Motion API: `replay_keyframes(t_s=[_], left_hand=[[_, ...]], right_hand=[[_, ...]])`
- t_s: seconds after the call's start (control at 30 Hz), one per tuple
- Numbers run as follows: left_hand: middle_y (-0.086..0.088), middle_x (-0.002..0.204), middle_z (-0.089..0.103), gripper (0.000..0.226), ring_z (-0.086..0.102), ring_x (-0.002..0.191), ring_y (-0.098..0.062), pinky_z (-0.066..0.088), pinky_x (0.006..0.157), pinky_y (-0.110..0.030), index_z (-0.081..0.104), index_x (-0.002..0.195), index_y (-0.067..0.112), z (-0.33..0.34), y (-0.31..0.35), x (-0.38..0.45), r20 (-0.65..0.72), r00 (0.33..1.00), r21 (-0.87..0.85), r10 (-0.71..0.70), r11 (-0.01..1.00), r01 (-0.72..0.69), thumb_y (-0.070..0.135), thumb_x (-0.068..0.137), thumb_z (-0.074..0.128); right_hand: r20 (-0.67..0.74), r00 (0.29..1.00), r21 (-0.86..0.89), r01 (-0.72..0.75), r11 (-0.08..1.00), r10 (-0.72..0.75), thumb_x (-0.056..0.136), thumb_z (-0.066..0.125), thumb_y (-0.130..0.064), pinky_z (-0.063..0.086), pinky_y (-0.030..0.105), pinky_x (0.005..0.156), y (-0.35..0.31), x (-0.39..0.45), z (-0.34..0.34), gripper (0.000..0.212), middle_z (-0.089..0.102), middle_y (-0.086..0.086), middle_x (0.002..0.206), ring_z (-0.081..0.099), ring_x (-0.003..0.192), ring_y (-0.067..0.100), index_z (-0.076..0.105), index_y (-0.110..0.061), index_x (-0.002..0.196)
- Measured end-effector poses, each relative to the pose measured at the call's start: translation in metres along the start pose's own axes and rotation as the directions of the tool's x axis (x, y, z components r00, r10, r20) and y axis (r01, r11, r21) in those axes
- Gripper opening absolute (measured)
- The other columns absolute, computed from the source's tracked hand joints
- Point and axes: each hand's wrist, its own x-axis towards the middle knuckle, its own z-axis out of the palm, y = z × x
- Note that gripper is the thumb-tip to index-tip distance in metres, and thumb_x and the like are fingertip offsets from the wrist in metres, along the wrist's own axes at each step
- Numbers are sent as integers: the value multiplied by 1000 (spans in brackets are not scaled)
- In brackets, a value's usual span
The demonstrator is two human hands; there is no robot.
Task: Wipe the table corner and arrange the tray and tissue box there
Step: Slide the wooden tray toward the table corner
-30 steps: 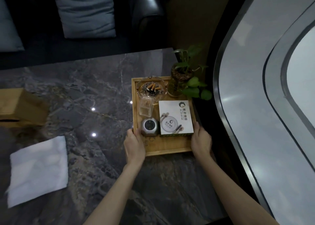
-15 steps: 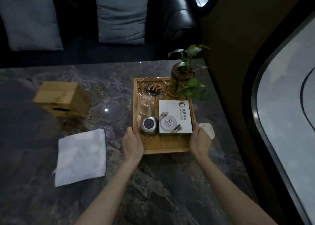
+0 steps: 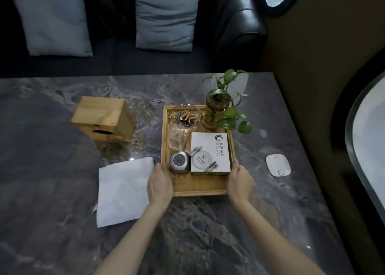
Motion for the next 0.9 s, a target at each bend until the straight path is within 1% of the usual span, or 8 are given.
replay_keyframes(t_s=[0.1, 0.33, 0.47, 0.57, 0.67, 0.73, 0.83, 0.9], left_hand=[[-23, 101, 63, 32, 56, 93, -40, 41, 75, -40, 52, 96, 1, 1, -5, 3, 5, 1000, 11, -6, 1000, 5, 23, 98, 28], [-23, 103, 62, 32, 56, 94, -39, 42, 79, -39, 53, 101, 0, 4, -11, 5, 15, 999, -4, -42, 999, 42, 21, 98, 29], [-21, 100, 62, 32, 57, 91, -35, 42, 76, -38, 52, 100, 0, 4, -12, 6, 24, 999, 15, -41, 999, 40, 22, 98, 29], [-21, 99, 61, 31, 57, 89, -34, 43, 75, -39, 51, 99, 1, 0, -11, 8, 47, 999, 61, -26, 998, 23, 23, 98, 29], [-23, 100, 62, 30, 57, 89, -38, 42, 72, -39, 49, 97, 0, -5, -11, 11, 103, 995, 151, 8, 988, -24, 21, 98, 28], [-22, 100, 62, 27, 57, 84, -35, 41, 69, -37, 48, 95, 3, -8, -10, 15, 146, 989, 229, 19, 972, -52, 20, 98, 27], [-24, 102, 62, 24, 58, 88, -39, 39, 68, -38, 47, 97, 0, -11, -10, 22, 221, 974, 363, 44, 924, -124, 13, 97, 27], [-26, 105, 61, 24, 57, 94, -43, 39, 70, -41, 47, 99, -3, -13, -9, 23, 266, 963, 414, 48, 896, -159, 9, 96, 27]], right_hand=[[0, 999, -38, -34, 999, 34, 99, 29, -31, 42, 41, 77, -1, -2, 8, 51, 67, 29, 97, 61, 92, 42, 64, 5, 88], [13, 998, -88, -54, 995, 56, 99, 29, -33, 41, 40, 72, 3, 1, 16, 51, 67, 27, 95, 61, 89, 40, 63, 3, 86], [19, 998, -109, -54, 993, 56, 99, 29, -34, 42, 41, 74, 4, 2, 18, 52, 67, 26, 94, 61, 88, 39, 63, 3, 86], [38, 998, -139, -35, 990, 41, 99, 29, -34, 42, 40, 72, 4, 1, 18, 51, 68, 23, 92, 61, 85, 38, 63, 2, 85], [88, 996, -210, 50, 976, -32, 99, 29, -33, 36, 36, 65, 5, 2, 13, 48, 67, 21, 90, 61, 82, 37, 59, -1, 82], [141, 982, -285, 165, 944, -129, 100, 27, -32, 33, 35, 63, 5, 3, 6, 46, 66, 19, 91, 60, 82, 37, 57, -2, 82], [214, 943, -408, 324, 854, -256, 100, 25, -29, 41, 39, 66, 4, 8, -4, 45, 66, 21, 96, 61, 86, 38, 59, 0, 90], [247, 931, -443, 355, 823, -269, 101, 25, -29, 44, 40, 69, 3, 10, -8, 45, 65, 21, 100, 61, 89, 38, 58, 1, 94]])
